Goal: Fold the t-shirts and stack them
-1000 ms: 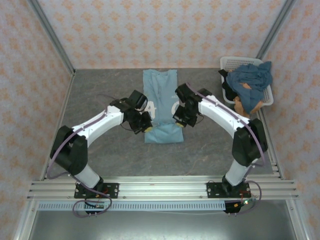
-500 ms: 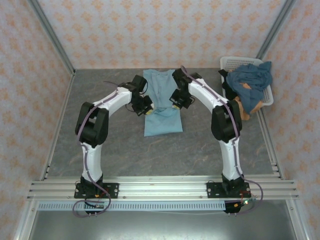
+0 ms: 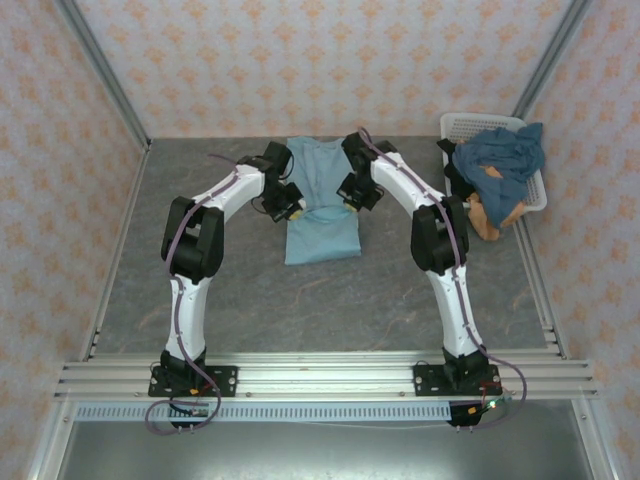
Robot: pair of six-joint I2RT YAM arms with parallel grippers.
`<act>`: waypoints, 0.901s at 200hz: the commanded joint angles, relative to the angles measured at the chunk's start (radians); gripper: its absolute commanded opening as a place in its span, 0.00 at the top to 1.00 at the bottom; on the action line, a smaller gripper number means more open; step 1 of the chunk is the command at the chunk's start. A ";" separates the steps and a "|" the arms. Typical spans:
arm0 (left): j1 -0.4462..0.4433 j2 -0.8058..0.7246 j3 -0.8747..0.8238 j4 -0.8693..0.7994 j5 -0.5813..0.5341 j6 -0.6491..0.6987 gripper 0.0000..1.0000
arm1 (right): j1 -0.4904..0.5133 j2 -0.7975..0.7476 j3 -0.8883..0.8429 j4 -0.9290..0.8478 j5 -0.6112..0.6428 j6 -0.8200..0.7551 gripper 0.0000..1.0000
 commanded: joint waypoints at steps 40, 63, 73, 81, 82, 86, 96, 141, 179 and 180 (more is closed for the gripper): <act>0.015 0.010 0.137 -0.081 -0.017 0.036 1.00 | -0.017 0.024 0.080 -0.025 0.048 0.001 1.00; 0.016 0.038 0.170 -0.097 -0.016 0.045 1.00 | -0.020 0.042 0.108 -0.033 0.050 0.003 1.00; 0.019 0.045 0.176 -0.099 -0.020 0.045 1.00 | -0.022 0.049 0.115 -0.032 0.052 0.003 1.00; 0.022 0.052 0.178 -0.098 -0.019 0.045 1.00 | -0.024 0.055 0.122 -0.030 0.048 0.001 1.00; 0.023 0.054 0.179 -0.098 -0.020 0.045 1.00 | -0.025 0.056 0.124 -0.030 0.048 0.001 1.00; 0.024 0.058 0.181 -0.098 -0.022 0.045 1.00 | -0.025 0.060 0.126 -0.031 0.046 0.001 1.00; 0.028 0.073 0.189 -0.109 -0.027 0.049 1.00 | -0.026 0.074 0.140 -0.036 0.041 0.000 1.00; 0.047 0.108 0.178 -0.108 -0.049 0.052 1.00 | -0.030 0.129 0.193 -0.037 0.012 -0.004 1.00; 0.059 0.114 0.218 -0.105 -0.060 0.058 0.69 | -0.051 0.139 0.211 -0.032 0.017 -0.015 0.83; 0.059 0.114 0.219 -0.104 -0.060 0.058 0.69 | -0.052 0.139 0.212 -0.031 0.017 -0.017 0.82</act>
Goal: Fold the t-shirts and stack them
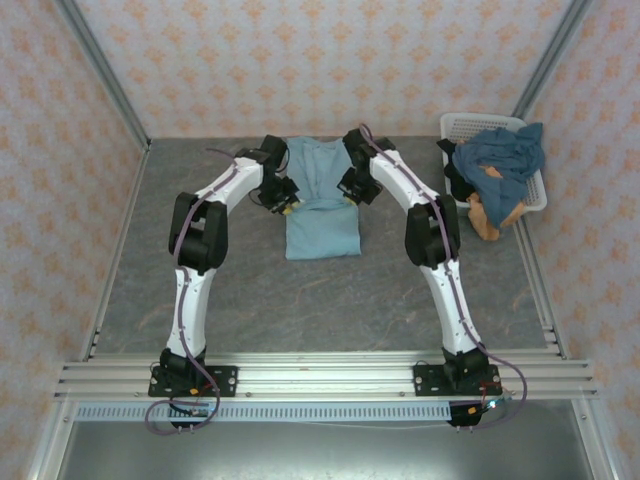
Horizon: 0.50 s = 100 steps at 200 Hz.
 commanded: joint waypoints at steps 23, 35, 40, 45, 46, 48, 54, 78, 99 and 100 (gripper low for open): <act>0.013 -0.063 0.031 -0.014 -0.058 0.031 0.57 | -0.032 -0.016 0.062 -0.008 0.016 -0.062 0.60; 0.014 -0.119 -0.019 0.003 -0.072 0.037 0.47 | -0.033 -0.047 0.049 0.002 0.020 -0.079 0.51; 0.013 -0.148 -0.050 0.016 -0.074 0.036 0.45 | -0.034 -0.062 0.037 0.005 0.023 -0.084 0.49; 0.014 -0.176 -0.084 0.032 -0.071 0.034 0.44 | -0.033 -0.080 0.022 0.007 0.024 -0.087 0.48; 0.014 -0.180 -0.092 0.035 -0.071 0.033 0.45 | -0.034 -0.084 0.019 0.008 0.024 -0.087 0.48; 0.013 -0.189 -0.106 0.043 -0.067 0.032 0.45 | -0.034 -0.091 0.012 0.009 0.023 -0.088 0.48; 0.013 -0.224 -0.152 0.063 -0.058 0.026 0.47 | -0.035 -0.116 -0.017 0.015 0.027 -0.087 0.48; 0.011 -0.314 -0.326 0.146 -0.004 -0.015 0.63 | -0.033 -0.264 -0.261 0.143 -0.008 -0.034 0.55; 0.007 -0.322 -0.417 0.238 0.069 -0.068 0.81 | -0.030 -0.375 -0.466 0.270 -0.059 0.032 0.65; 0.007 -0.322 -0.418 0.241 0.072 -0.070 0.81 | -0.030 -0.379 -0.473 0.273 -0.062 0.035 0.66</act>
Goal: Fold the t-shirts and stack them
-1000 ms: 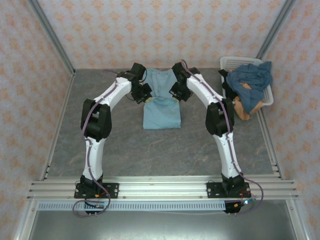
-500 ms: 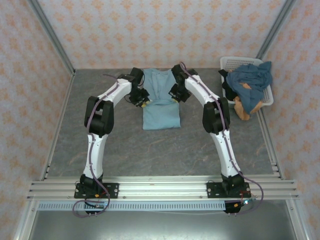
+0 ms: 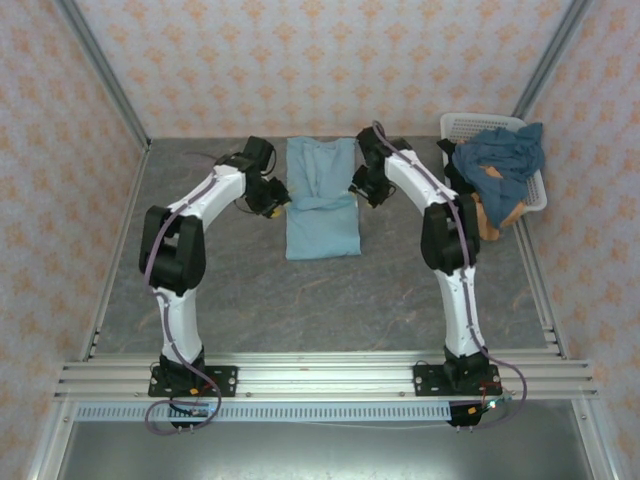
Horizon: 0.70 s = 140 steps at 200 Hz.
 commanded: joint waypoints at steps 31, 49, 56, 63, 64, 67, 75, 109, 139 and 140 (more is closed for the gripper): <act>-0.018 0.074 -0.036 0.163 0.118 -0.080 0.84 | 0.025 -0.211 -0.323 0.239 -0.091 0.124 0.78; -0.022 0.151 0.053 0.115 0.124 -0.068 0.85 | 0.032 -0.227 -0.389 0.276 -0.112 0.147 0.80; -0.022 0.180 0.087 0.103 0.122 -0.062 0.86 | 0.035 -0.234 -0.414 0.290 -0.118 0.153 0.81; -0.018 0.208 0.125 0.086 0.117 -0.058 0.86 | 0.038 -0.239 -0.436 0.301 -0.121 0.161 0.81; -0.017 0.212 0.131 0.083 0.115 -0.056 0.86 | 0.038 -0.239 -0.440 0.302 -0.121 0.162 0.81; -0.016 0.225 0.146 0.074 0.111 -0.053 0.86 | 0.039 -0.242 -0.449 0.306 -0.123 0.165 0.81; -0.013 0.257 0.198 0.054 0.104 -0.043 0.86 | 0.038 -0.247 -0.471 0.320 -0.132 0.176 0.82; 0.007 0.387 0.398 -0.046 0.083 -0.010 0.86 | 0.048 -0.273 -0.503 0.291 -0.082 0.184 0.82; 0.022 0.439 0.475 -0.086 0.071 0.007 0.86 | 0.052 -0.319 -0.543 0.250 -0.019 0.176 0.82; 0.022 0.441 0.475 -0.087 0.071 0.007 0.86 | 0.052 -0.322 -0.546 0.250 -0.017 0.176 0.82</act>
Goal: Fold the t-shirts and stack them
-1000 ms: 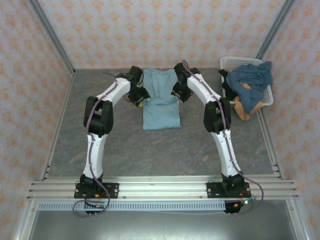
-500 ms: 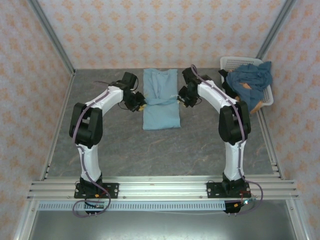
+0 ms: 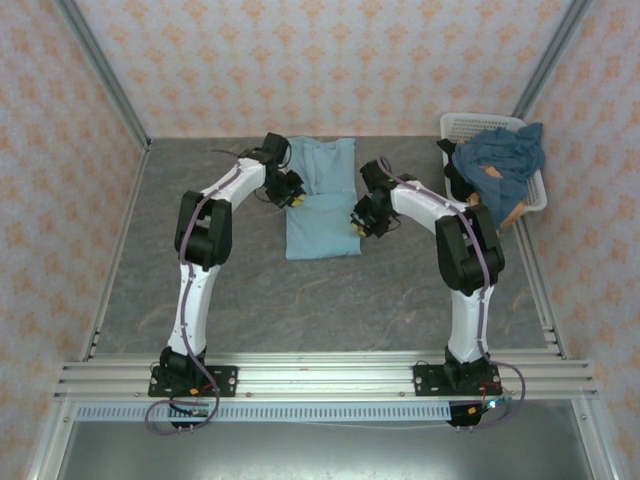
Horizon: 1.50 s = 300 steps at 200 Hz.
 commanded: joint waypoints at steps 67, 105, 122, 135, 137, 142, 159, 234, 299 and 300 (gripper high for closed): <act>0.014 -0.176 -0.031 -0.106 -0.127 0.106 0.63 | 0.046 -0.215 -0.120 -0.023 0.083 -0.002 0.83; -0.017 -0.453 -0.455 -0.014 -0.093 0.060 0.61 | 0.074 -0.192 -0.154 0.031 0.034 0.054 0.84; -0.048 -0.555 -0.610 0.025 -0.066 0.034 0.61 | 0.071 -0.146 -0.145 0.041 0.032 0.056 0.86; -0.074 -0.605 -0.701 0.043 -0.055 0.018 0.61 | 0.070 -0.112 -0.132 0.035 0.054 0.041 0.87; -0.078 -0.610 -0.712 0.047 -0.054 0.015 0.61 | 0.070 -0.107 -0.130 0.033 0.059 0.038 0.87; -0.085 -0.624 -0.748 0.057 -0.049 0.006 0.61 | 0.070 -0.093 -0.126 0.026 0.069 0.028 0.87; -0.103 -0.661 -0.852 0.108 -0.030 -0.030 0.60 | 0.069 -0.051 -0.139 -0.012 0.097 0.016 0.89; -0.111 -0.689 -0.998 0.288 0.007 -0.143 0.51 | 0.073 -0.191 -0.287 0.009 0.124 0.015 0.86; -0.116 -0.652 -0.962 0.281 -0.005 -0.163 0.60 | 0.073 -0.302 -0.342 0.013 0.101 0.006 0.76; -0.117 -0.649 -0.962 0.279 -0.005 -0.161 0.61 | 0.073 -0.303 -0.342 0.014 0.101 0.007 0.76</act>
